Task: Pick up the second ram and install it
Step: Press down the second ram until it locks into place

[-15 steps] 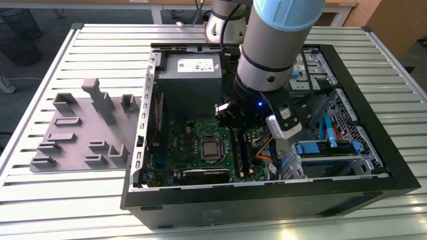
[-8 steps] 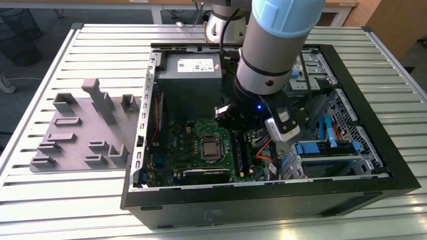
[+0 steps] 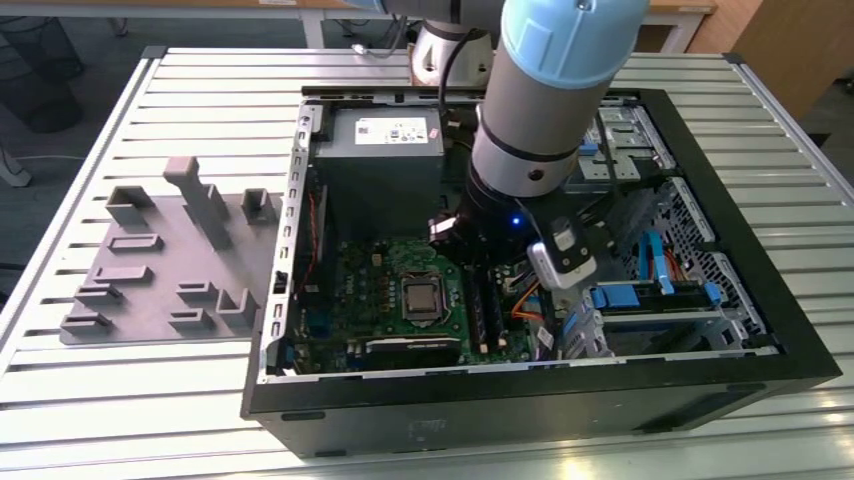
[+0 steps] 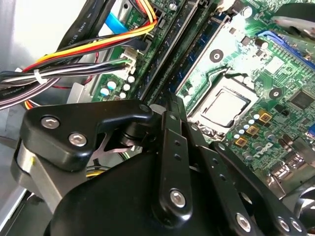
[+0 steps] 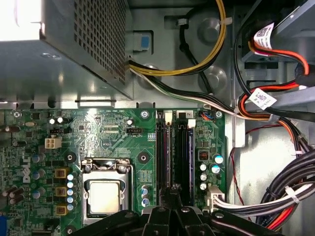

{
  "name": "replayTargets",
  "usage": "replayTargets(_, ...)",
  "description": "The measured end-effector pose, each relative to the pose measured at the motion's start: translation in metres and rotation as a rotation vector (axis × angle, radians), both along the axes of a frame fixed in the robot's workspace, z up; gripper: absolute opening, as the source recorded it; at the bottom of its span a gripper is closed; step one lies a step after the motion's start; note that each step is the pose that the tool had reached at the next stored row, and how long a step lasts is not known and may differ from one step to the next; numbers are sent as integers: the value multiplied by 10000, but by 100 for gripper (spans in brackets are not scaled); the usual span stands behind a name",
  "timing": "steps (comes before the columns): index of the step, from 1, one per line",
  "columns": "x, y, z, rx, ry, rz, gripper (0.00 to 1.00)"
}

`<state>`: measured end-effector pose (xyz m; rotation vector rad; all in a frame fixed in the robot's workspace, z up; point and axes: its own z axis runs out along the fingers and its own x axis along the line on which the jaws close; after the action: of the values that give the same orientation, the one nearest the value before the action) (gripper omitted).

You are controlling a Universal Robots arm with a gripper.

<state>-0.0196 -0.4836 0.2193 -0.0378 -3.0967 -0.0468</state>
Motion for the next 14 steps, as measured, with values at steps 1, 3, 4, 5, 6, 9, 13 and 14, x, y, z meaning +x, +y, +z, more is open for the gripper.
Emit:
replayTargets(1,0,0,-10,0,1,0,11)
replayTargets(3,0,1,-32,9,-1,0,11)
replayTargets(4,0,0,-39,3,2,0,11)
replayTargets(5,0,0,-48,-2,5,0,11)
replayTargets(6,0,0,-53,-3,8,0,11)
replayTargets(9,2,5,-29,19,2,3,11)
replayTargets(13,1,2,88,15,5,7,11)
replayTargets(14,1,2,102,18,4,7,11)
